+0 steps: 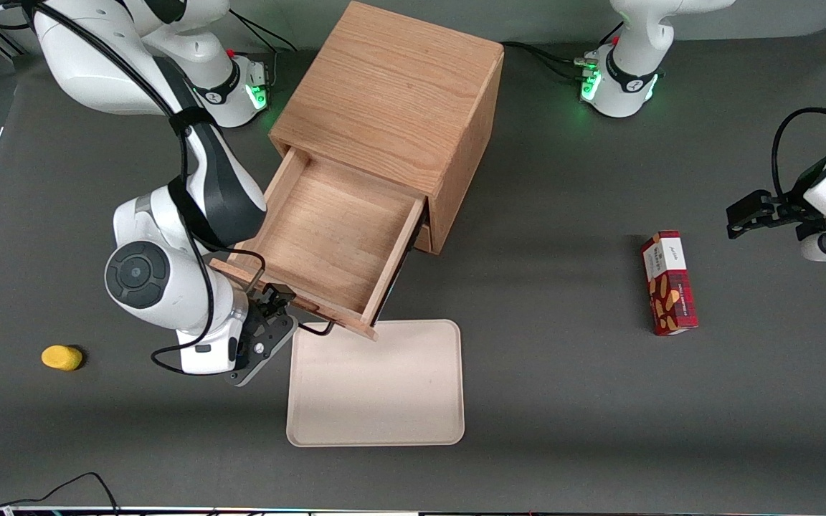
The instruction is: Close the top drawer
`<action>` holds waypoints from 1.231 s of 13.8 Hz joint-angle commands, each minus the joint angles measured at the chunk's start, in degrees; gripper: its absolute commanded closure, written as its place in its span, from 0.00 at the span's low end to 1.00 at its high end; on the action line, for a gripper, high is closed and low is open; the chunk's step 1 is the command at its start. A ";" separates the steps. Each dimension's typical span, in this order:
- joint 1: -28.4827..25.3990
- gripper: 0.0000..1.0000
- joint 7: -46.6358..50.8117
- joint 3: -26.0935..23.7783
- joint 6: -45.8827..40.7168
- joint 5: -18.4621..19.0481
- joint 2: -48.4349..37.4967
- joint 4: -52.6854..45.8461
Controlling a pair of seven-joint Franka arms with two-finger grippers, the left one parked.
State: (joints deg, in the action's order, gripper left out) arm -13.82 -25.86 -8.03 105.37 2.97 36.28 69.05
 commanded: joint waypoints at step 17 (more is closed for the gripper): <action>0.11 0.00 1.07 -0.76 -2.36 -2.35 -0.42 1.08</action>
State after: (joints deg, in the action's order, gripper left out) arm -13.72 -25.74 -8.43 103.32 1.77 36.17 69.58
